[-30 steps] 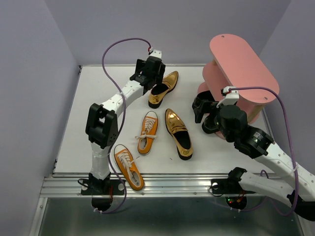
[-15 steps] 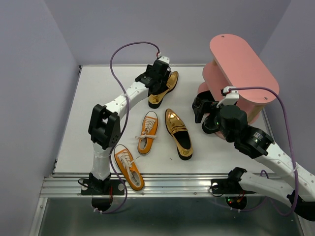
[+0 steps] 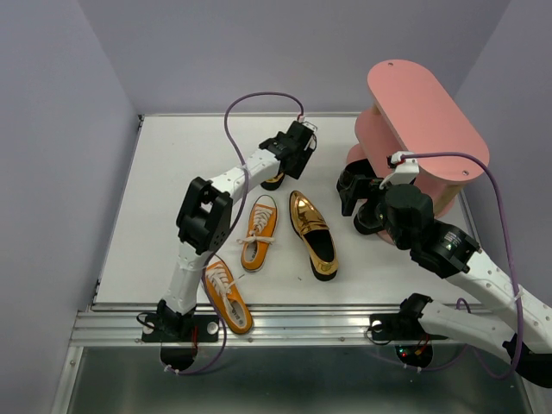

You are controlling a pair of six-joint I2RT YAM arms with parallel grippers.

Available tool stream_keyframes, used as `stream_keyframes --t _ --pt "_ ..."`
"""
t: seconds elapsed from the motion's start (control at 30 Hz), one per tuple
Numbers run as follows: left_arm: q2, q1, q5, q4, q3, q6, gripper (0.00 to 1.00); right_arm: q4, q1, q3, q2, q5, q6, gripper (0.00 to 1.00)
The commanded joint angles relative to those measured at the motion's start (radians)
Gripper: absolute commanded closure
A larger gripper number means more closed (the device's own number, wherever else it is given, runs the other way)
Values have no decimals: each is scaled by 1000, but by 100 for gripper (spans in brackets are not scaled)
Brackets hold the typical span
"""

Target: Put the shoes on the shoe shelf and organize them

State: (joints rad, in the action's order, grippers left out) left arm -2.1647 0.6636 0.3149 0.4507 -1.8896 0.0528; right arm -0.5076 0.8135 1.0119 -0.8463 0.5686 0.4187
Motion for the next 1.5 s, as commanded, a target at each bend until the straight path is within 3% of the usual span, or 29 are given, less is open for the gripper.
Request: stream_keyframes --t 0.0,0.17,0.27,0.3,0.33,0.73,0.93,1.47 --pt "-23 1 6 42 -59 27 28 38 9 11 9 16 0 0" --pt "-55 1 4 63 -63 30 48 38 9 13 12 19 -1 0" --pt "-50 1 7 71 -65 35 72 37 9 14 13 19 -1 0" --pt "-46 1 10 71 -65 36 93 37 9 14 15 19 -1 0" --pt "-29 1 13 69 -65 41 100 37 9 17 15 20 -3 0" --pt "206 1 -83 62 -39 209 100 26 9 103 15 76 -66 0" --pt "287 4 -212 138 -74 271 100 23 9 185 -4 142 -119 0" --pt "345 151 -459 335 -215 401 100 30 9 369 -16 258 -244 0"
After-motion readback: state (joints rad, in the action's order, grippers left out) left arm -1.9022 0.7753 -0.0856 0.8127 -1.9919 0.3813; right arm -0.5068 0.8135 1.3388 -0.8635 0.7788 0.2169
